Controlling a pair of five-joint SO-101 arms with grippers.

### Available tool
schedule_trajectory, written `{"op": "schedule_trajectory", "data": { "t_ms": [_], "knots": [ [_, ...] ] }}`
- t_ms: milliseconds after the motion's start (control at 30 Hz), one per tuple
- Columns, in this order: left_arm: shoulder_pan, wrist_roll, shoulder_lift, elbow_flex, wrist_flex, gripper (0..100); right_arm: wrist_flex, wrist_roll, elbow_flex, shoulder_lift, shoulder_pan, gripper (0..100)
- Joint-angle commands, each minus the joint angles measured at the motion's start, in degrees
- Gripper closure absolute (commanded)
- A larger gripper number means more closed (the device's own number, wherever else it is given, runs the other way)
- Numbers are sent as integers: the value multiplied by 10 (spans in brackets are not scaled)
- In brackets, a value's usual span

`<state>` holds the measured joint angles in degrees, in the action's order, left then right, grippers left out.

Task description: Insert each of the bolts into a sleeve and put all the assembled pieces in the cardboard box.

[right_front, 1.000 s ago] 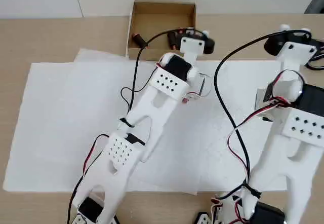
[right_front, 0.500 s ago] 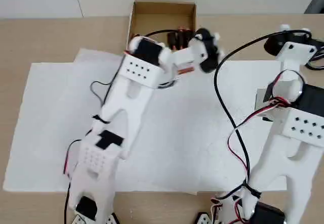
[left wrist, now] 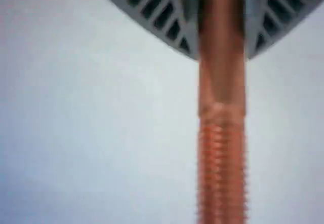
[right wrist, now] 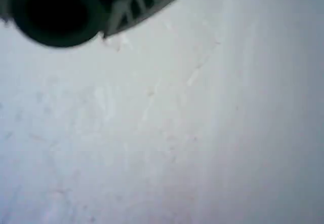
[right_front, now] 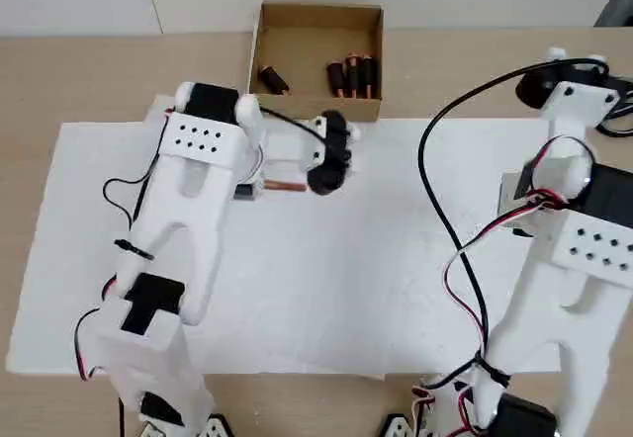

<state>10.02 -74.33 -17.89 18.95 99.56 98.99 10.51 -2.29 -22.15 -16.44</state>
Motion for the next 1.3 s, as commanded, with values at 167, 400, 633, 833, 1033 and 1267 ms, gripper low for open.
{"op": "schedule_trajectory", "data": {
  "t_ms": [167,400,633,833,1033,1267],
  "knots": [
    [29,-155,16,-92,9,995,-5,-4,-3,-20,10,995],
    [39,-171,-40,-28,0,992,-4,-9,-3,-20,65,995],
    [16,-98,-108,73,0,872,-3,-9,-3,-20,75,995],
    [16,-32,-152,149,0,859,-3,-9,-3,-20,75,995],
    [13,129,-159,258,0,863,-7,-8,-3,-18,75,995],
    [4,763,-157,355,9,863,-16,-9,-3,-16,75,995]
  ]
}}
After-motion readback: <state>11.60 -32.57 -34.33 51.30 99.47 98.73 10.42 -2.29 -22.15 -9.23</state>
